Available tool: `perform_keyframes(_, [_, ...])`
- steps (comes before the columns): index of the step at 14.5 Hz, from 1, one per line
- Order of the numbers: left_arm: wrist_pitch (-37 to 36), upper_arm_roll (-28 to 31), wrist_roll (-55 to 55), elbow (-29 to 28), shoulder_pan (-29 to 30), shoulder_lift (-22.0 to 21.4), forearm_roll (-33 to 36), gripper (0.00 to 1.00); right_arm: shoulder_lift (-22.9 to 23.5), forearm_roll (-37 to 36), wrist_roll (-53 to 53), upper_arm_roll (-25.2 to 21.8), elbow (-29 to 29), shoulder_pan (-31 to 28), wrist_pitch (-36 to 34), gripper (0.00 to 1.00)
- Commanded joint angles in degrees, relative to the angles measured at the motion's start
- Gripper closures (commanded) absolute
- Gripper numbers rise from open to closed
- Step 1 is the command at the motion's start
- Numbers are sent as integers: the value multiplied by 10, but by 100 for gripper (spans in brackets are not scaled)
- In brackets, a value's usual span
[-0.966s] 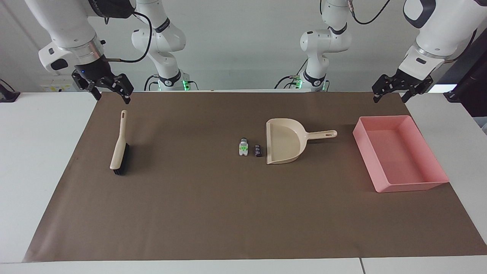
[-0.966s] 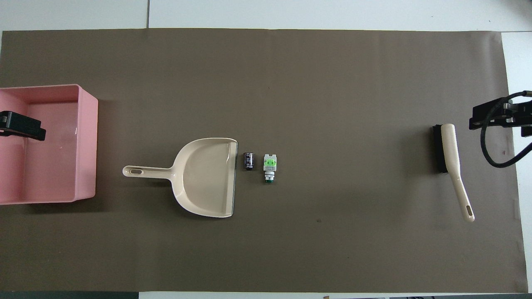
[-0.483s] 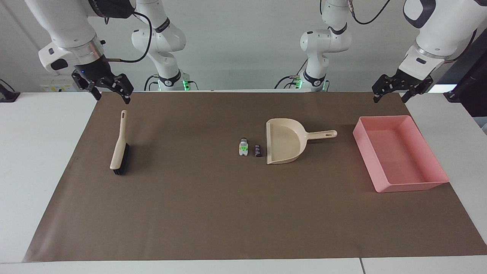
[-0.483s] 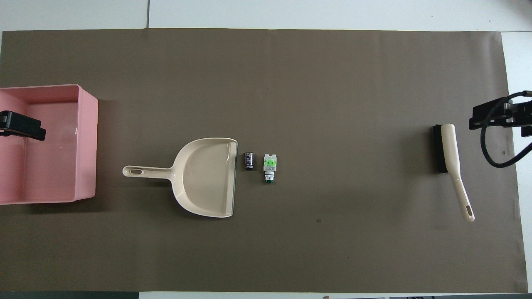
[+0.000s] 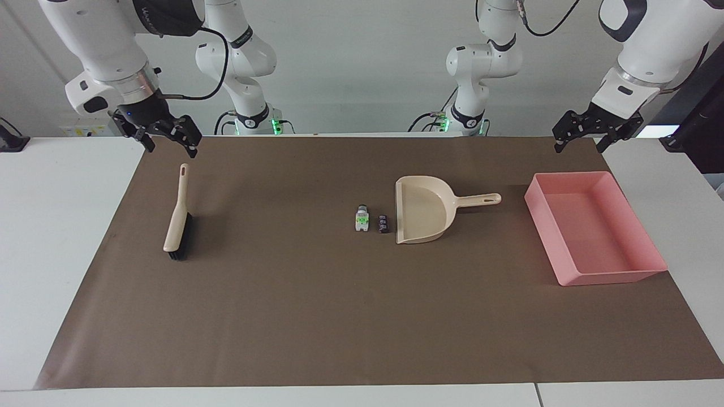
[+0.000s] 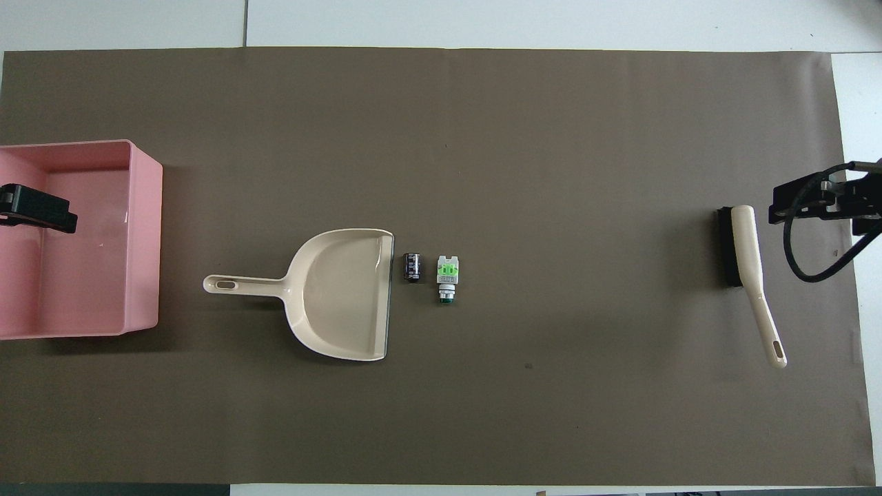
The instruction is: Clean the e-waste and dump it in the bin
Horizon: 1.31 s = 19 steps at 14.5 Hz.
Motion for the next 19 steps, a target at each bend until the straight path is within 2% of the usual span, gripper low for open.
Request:
perform_keyframes(1, [32, 0, 80, -27, -5, -16, -3, 1, -63, 1, -41, 1, -116, -37, 35, 1])
perform_keyframes(4, [36, -1, 229, -63, -32, -34, -3, 1, -145, 1, -75, 0, -313, -73, 181, 1])
perform_keyframes(5, [41, -1, 261, -79, -40, -44, -3, 1, -154, 1, -83, 0, -348, -79, 209, 1])
perform_keyframes(7, [59, -1, 348, -107, -50, -52, -2, 1, -137, 1, -97, 0, -376, -99, 229, 1])
perform_keyframes(9, [48, -1, 509, -124, -70, -52, 2, 1, -100, 1, -117, 0, -397, -112, 290, 1])
perform_keyframes(11, [54, -2, 596, -161, -76, -71, 4, 1, -84, 1, -135, 0, -436, -127, 349, 1])
perform_keyframes(12, [60, -3, 597, -176, -88, -71, 6, 2, -80, 1, -139, 0, -452, -127, 372, 1])
perform_keyframes(14, [110, -4, 596, -222, -116, -75, 53, 2, -76, 1, -158, 0, -477, -134, 406, 1])
perform_keyframes(17, [162, -10, 582, -293, -149, -89, 103, 3, -60, 1, -161, 0, -479, -145, 410, 1])
perform_keyframes(19, [211, -11, 530, -342, -179, -84, 142, 5, -59, 1, -172, 0, -479, -145, 410, 1])
